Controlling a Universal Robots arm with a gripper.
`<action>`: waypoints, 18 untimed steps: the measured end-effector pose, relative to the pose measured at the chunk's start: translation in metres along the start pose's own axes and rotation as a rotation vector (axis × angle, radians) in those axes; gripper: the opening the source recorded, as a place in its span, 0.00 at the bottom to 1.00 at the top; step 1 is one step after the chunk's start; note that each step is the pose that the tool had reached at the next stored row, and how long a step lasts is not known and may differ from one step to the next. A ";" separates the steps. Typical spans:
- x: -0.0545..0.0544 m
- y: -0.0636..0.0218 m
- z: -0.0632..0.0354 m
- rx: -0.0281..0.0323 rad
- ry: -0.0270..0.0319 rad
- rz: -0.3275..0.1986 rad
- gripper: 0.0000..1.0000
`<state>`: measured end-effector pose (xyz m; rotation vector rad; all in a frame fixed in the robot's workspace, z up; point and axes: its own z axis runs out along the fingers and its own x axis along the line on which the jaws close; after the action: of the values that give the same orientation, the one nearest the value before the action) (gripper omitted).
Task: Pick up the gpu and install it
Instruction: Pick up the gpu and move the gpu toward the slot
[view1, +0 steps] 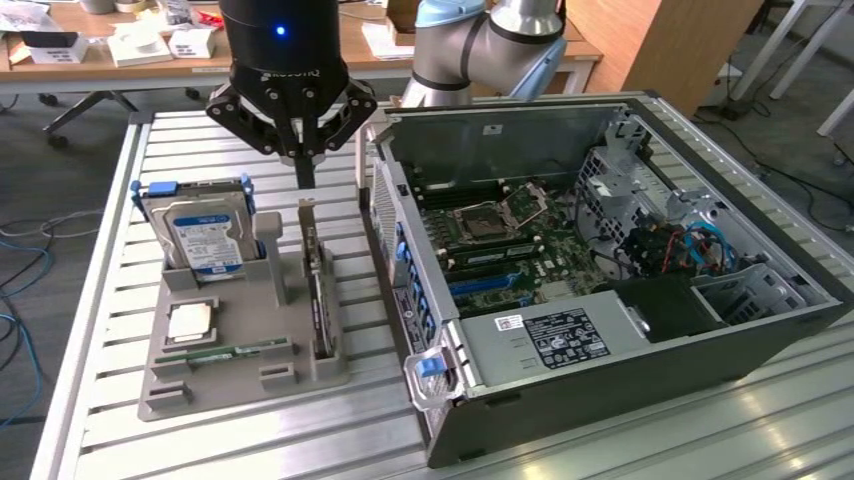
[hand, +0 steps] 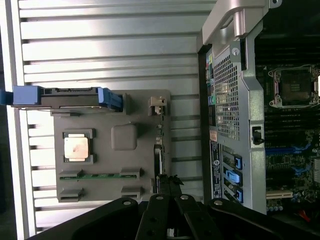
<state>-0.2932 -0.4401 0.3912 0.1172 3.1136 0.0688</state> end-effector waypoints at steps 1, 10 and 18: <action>0.000 0.0000 0.0000 0.0000 0.0000 0.000 0.11; 0.000 0.0000 0.0000 0.0000 0.0000 0.000 0.47; 0.000 0.0000 0.0000 0.0000 0.0000 0.000 0.47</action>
<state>-0.2932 -0.4401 0.3912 0.1171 3.1137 0.0689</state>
